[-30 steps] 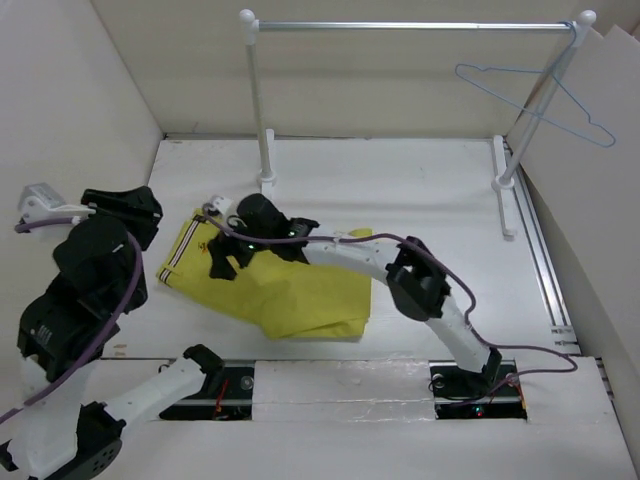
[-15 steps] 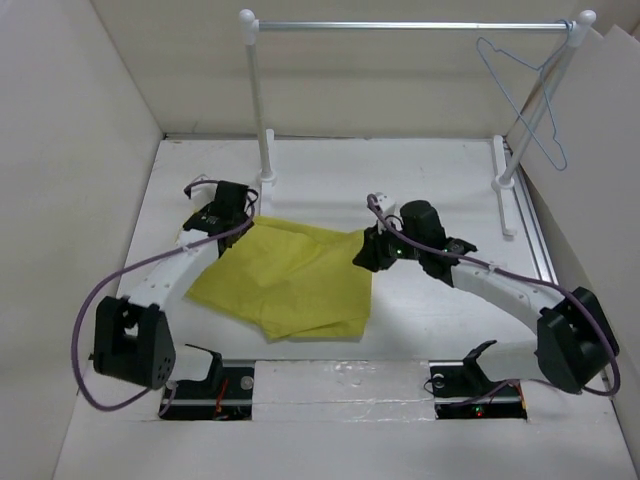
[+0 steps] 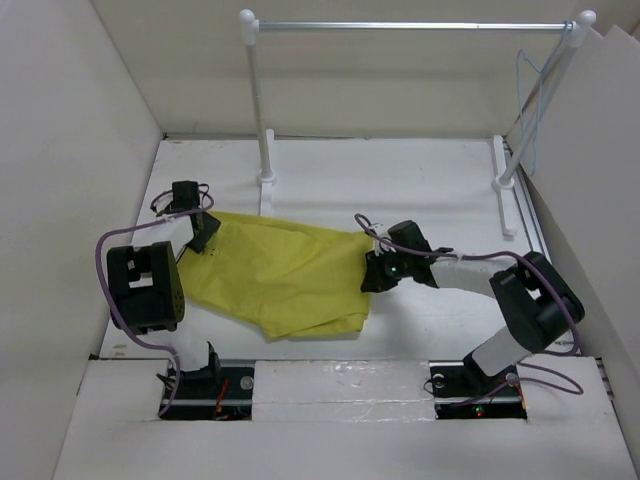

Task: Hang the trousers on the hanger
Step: Fold the trousers at the center of the board.

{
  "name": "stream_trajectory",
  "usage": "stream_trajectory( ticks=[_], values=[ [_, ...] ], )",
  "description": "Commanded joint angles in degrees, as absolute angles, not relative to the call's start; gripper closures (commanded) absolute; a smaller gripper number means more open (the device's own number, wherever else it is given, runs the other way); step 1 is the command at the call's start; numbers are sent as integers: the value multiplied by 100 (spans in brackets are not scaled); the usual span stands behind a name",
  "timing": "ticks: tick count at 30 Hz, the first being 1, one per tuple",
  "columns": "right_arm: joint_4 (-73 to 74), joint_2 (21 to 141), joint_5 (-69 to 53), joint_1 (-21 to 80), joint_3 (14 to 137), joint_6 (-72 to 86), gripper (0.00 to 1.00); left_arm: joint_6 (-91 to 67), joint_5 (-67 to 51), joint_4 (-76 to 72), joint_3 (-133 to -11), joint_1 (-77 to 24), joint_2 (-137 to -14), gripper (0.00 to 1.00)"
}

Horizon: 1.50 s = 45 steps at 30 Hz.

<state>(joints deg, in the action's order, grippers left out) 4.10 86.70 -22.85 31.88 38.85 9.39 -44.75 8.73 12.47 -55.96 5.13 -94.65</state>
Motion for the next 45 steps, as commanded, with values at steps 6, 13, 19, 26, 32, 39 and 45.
stream_trajectory(
  ticks=[6,13,19,26,32,39,45],
  values=[
    [-38,8834,-2382,2637,3814,1144,100,-4869,1292,1309,-5379,1405,-9001,54],
    [922,8622,-2496,2364,4042,669,58,-4711,547,1345,-5519,2215,-8518,54],
    [2213,8244,-2031,2566,5543,159,36,-3204,412,1535,-6622,197,-8155,53],
    [1935,8744,-2836,2707,6617,-456,100,-1899,88,2997,-8024,-1423,-9825,54],
    [1756,10693,-4253,2953,8431,-1344,52,-2266,333,2690,-7543,-1424,-9599,66],
    [1802,12242,-4667,3085,9605,-1231,40,-2549,308,2171,-6346,-1248,-8552,65],
    [1732,12542,-4631,3208,9747,-1117,41,-2794,614,2022,-5749,-1248,-8333,66]
  ],
)
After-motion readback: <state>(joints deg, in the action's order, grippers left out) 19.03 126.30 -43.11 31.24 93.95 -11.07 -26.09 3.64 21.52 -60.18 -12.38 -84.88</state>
